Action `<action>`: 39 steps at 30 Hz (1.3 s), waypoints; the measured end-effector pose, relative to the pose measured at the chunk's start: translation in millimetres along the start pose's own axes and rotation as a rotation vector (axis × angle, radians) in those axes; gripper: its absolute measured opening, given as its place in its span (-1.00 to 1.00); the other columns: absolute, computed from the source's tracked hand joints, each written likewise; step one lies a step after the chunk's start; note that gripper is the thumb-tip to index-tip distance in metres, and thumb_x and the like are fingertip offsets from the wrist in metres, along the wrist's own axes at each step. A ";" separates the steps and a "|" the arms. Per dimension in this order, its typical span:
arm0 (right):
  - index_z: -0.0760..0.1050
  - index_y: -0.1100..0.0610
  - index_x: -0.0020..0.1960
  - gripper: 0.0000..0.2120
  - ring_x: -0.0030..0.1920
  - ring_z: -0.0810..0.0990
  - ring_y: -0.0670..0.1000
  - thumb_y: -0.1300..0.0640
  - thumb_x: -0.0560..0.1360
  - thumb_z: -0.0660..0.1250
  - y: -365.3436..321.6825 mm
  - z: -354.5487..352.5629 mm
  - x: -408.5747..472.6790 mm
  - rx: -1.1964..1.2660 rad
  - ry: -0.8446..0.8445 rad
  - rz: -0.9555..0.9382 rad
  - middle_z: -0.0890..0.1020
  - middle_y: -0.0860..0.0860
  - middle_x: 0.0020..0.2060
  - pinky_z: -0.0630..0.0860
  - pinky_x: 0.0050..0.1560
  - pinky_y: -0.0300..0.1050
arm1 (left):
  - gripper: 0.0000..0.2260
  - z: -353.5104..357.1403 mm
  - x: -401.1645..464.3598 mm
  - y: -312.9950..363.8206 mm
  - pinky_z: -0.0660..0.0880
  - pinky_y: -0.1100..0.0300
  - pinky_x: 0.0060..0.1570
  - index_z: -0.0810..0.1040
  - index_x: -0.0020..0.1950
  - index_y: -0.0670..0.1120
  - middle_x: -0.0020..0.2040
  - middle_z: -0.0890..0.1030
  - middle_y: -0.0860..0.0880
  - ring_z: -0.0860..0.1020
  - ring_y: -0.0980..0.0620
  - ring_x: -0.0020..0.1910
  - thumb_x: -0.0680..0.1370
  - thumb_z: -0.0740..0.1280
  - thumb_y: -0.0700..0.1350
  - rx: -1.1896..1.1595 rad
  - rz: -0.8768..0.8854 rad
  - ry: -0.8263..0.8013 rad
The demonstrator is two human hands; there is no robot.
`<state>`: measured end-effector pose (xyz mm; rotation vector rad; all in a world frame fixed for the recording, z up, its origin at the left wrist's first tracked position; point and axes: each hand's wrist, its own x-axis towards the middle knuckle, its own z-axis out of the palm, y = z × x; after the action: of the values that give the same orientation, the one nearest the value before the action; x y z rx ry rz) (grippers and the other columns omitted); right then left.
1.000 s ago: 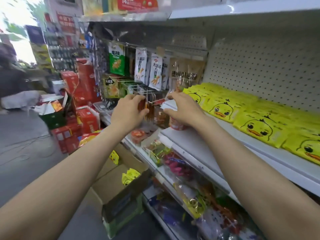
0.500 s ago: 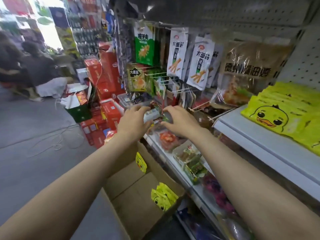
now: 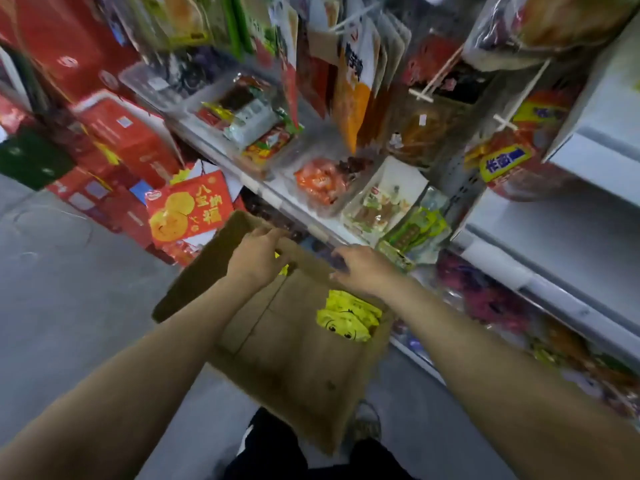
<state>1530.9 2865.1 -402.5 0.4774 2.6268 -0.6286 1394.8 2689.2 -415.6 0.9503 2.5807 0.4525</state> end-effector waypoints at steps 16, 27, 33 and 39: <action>0.34 0.11 0.43 -0.37 0.38 0.37 0.21 -0.07 0.45 0.45 56.8 217.6 51.3 0.162 -0.154 0.567 0.43 0.16 0.38 0.38 0.28 0.03 | -0.48 145.2 84.8 -174.0 0.34 0.05 0.28 0.44 0.40 -0.03 0.41 0.38 -0.24 0.38 -0.25 0.35 0.47 0.46 0.01 -0.109 -0.066 -0.286; 0.58 0.09 0.06 -0.77 0.21 0.46 0.18 0.02 0.46 0.46 73.2 257.0 72.1 0.132 0.004 0.613 0.54 0.12 0.15 0.44 0.06 -0.03 | -0.34 179.6 135.2 -198.7 0.25 -0.03 0.38 0.23 0.53 0.04 0.57 0.13 -0.07 0.30 -0.21 0.39 0.49 0.42 -0.07 0.054 0.067 -0.210; 0.45 0.06 -0.07 -0.89 -0.07 0.58 0.05 0.11 0.54 0.39 63.2 255.1 73.2 0.706 -0.045 0.566 0.61 0.03 -0.11 0.46 -0.04 -0.04 | -0.60 175.4 147.5 -190.3 0.33 -0.09 0.09 0.46 0.38 -0.07 0.24 0.43 -0.21 0.36 -0.26 0.20 0.53 0.32 -0.16 0.344 0.063 -0.120; 0.51 0.20 0.11 -0.82 -0.03 0.63 -0.02 0.10 0.61 0.30 36.4 237.1 67.1 1.204 -0.050 0.642 0.66 0.01 -0.06 0.55 0.09 0.02 | -0.78 169.3 147.6 -184.4 0.30 -0.03 0.12 0.64 0.13 -0.03 0.21 0.49 -0.18 0.35 -0.24 0.21 0.52 0.37 -0.03 0.325 0.061 -0.281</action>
<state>1557.9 2795.2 -640.0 1.4844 1.5775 -1.8460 1259.8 2683.7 -672.9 1.1106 2.4113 -0.0882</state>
